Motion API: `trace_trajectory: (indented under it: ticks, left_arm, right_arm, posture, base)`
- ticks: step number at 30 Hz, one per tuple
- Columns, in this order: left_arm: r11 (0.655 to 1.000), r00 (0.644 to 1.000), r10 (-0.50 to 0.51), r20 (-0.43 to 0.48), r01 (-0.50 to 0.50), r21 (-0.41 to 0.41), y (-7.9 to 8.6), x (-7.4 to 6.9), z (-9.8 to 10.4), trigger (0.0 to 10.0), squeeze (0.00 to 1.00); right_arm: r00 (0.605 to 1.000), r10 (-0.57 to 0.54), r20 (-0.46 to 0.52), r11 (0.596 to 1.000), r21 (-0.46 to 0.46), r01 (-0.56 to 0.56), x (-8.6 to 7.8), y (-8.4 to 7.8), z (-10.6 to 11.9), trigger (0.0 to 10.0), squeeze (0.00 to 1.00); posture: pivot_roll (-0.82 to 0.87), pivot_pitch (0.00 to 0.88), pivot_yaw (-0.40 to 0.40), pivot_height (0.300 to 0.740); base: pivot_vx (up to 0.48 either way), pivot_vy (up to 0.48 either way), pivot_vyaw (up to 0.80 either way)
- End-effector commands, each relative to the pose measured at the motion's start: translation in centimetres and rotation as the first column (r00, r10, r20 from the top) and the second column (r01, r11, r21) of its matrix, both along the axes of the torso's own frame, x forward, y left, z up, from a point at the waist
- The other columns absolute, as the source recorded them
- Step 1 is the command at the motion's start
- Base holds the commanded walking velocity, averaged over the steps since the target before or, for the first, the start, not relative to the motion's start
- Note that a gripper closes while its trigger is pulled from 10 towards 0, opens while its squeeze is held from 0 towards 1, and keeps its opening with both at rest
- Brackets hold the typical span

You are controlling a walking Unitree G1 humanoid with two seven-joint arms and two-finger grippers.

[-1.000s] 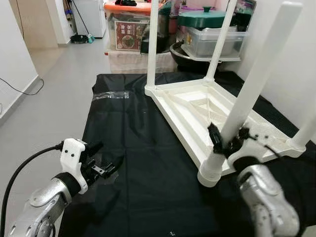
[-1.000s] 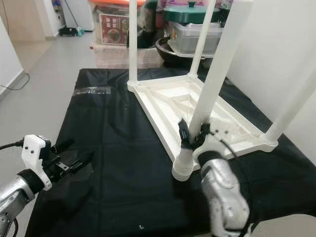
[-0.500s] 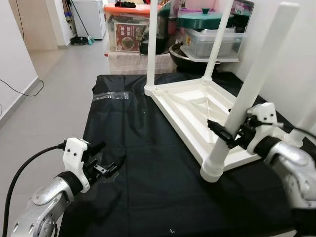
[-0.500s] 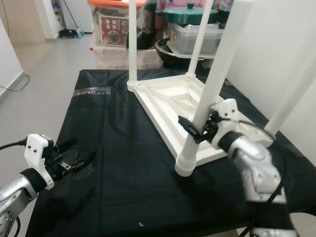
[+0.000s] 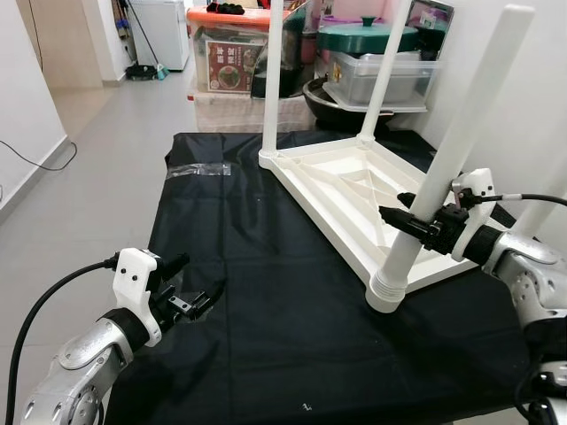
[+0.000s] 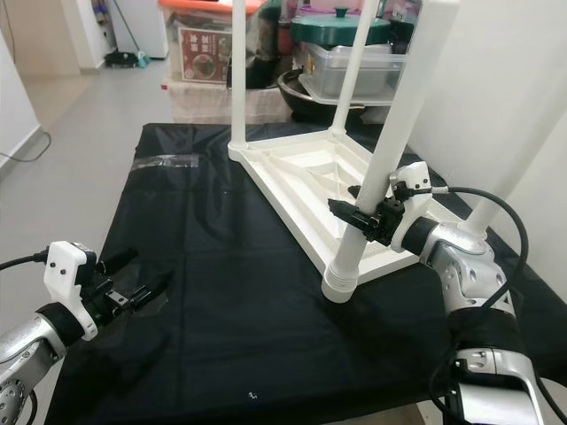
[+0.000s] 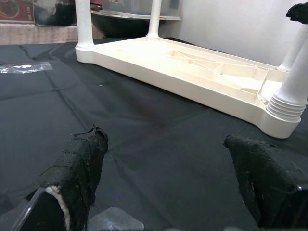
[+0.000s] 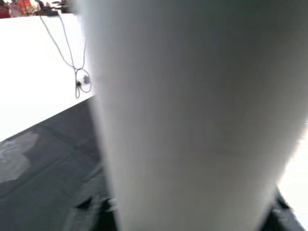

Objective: Building children table

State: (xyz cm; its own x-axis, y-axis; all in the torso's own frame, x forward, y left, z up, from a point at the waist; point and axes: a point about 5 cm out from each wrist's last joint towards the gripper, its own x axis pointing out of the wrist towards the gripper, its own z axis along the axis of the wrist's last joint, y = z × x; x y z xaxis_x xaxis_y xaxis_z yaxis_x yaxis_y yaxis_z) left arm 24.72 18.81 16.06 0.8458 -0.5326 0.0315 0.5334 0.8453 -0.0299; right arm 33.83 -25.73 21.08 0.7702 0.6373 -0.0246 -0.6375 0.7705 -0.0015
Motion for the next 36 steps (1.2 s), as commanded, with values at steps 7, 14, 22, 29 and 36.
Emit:
trace_trajectory:
  ticks: [7, 14, 22, 29, 36]
  left_arm:
    - [1.0, 1.0, -0.014, 0.002, 0.014, 0.016, -0.4, -0.2, 0.0, 10.0, 0.0]
    - [1.0, 1.0, -0.012, 0.003, 0.012, 0.012, -0.4, -0.1, 0.0, 10.0, 0.0]
    - [0.999, 1.0, -0.017, 0.023, 0.018, -0.033, -1.3, 0.7, 0.4, 10.0, 0.0]
    - [0.999, 0.999, -0.026, 0.022, 0.027, -0.042, -1.7, 0.7, 0.3, 10.0, 0.0]
    - [0.998, 0.999, -0.028, 0.021, 0.029, -0.055, -2.0, 0.8, 0.1, 10.0, 0.0]
  right_arm:
    - [0.991, -0.124, -0.057, 0.992, 0.014, 0.125, 0.7, 0.1, -2.3, 0.0, 0.0]
    - [0.606, -0.783, -0.137, 0.619, -0.093, 0.78, 0.0, 0.6, -5.2, 0.0, 0.0]
    - [0.609, -0.774, -0.175, 0.621, -0.019, 0.784, -2.3, 9.0, -5.1, 0.0, 0.0]
    - [0.683, -0.714, -0.151, 0.689, 0.019, 0.724, -1.9, 10.3, -3.3, 10.0, 0.0]
    - [0.805, -0.593, 0.024, 0.8, 0.134, 0.585, -1.2, 7.6, -0.1, 10.0, 0.0]
  posture:
    - [0.08, 0.0, -0.109, 0.74]
    - [0.07, 0.0, -0.101, 0.74]
    - [0.06, 0.0, -0.09, 0.74]
    - [0.05, 0.0, -0.091, 0.74]
    - [0.04, 0.0, -0.092, 0.74]
  base:
    - [0.0, 0.0, 0.0]
    - [0.0, 0.0, 0.0]
    - [0.0, 0.0, 0.0]
    - [0.0, 0.0, 0.0]
    - [0.0, 0.0, 0.0]
